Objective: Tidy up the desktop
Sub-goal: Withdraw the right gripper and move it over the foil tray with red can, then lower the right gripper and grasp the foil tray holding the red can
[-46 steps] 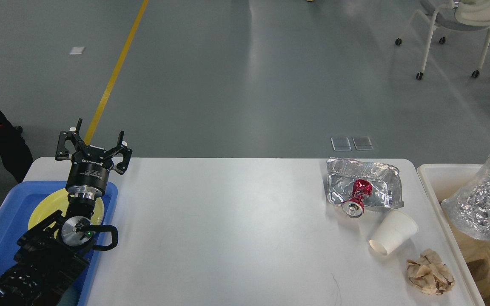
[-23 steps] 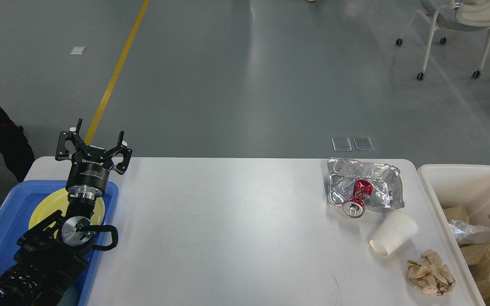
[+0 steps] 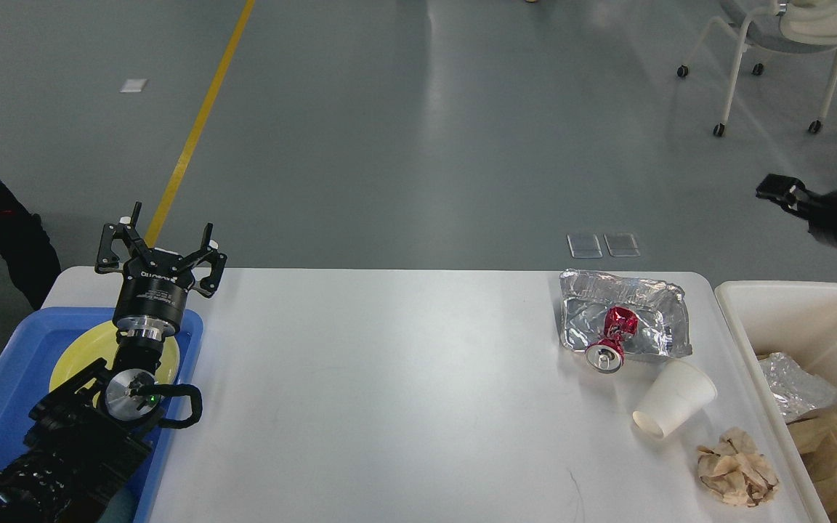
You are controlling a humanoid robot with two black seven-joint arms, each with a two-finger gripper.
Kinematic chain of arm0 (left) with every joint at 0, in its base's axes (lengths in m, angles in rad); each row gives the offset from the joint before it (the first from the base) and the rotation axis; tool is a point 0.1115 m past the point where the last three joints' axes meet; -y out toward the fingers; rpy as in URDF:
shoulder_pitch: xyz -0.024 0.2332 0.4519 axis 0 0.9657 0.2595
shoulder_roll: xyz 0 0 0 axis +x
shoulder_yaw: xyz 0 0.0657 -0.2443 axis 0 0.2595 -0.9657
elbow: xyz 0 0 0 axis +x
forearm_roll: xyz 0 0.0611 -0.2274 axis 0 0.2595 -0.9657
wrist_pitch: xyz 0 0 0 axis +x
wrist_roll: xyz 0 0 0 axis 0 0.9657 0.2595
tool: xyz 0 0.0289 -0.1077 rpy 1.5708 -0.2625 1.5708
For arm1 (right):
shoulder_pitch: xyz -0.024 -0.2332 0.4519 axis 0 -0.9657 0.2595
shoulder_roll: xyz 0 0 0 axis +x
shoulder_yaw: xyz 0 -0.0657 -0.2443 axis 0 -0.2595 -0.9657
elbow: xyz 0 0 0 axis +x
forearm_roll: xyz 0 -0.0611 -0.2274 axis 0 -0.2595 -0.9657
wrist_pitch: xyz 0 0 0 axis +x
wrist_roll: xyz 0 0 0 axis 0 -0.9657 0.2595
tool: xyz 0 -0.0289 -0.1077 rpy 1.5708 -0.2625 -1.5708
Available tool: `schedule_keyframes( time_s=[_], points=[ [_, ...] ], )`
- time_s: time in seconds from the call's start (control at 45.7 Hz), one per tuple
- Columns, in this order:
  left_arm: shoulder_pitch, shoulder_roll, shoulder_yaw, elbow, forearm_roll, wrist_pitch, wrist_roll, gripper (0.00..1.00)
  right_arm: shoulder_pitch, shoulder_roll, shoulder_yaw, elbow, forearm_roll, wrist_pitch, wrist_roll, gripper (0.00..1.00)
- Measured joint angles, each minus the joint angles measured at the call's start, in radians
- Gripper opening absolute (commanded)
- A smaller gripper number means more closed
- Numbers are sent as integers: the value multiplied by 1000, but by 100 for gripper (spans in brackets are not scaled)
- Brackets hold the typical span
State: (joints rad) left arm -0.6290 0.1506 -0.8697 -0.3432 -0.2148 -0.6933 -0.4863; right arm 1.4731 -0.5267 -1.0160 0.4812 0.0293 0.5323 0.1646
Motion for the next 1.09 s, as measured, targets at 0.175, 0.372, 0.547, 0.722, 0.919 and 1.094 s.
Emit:
schedule_keyframes(
  time_s=[0.175, 0.372, 0.547, 0.722, 0.919, 1.094],
  points=[
    [0, 0, 0, 0, 0, 0, 0, 97, 419, -18, -97, 584, -4, 94, 0, 100],
    [1, 0, 0, 0, 0, 0, 0, 97, 644, 14, -140, 1096, -23, 56, -8, 100],
    [2, 1, -1, 0, 0, 0, 0, 97, 624, 66, -190, 1165, -14, -58, -8, 100],
    [2, 2, -2, 0, 0, 0, 0, 97, 459, 50, -230, 1026, 22, -194, -9, 100],
    [2, 1, -2, 0, 0, 0, 0, 97, 187, -4, -239, 737, 175, -252, -11, 100],
    [2, 1, -2, 0, 0, 0, 0, 97, -59, -5, -177, 510, 381, -263, -13, 100]
  ],
)
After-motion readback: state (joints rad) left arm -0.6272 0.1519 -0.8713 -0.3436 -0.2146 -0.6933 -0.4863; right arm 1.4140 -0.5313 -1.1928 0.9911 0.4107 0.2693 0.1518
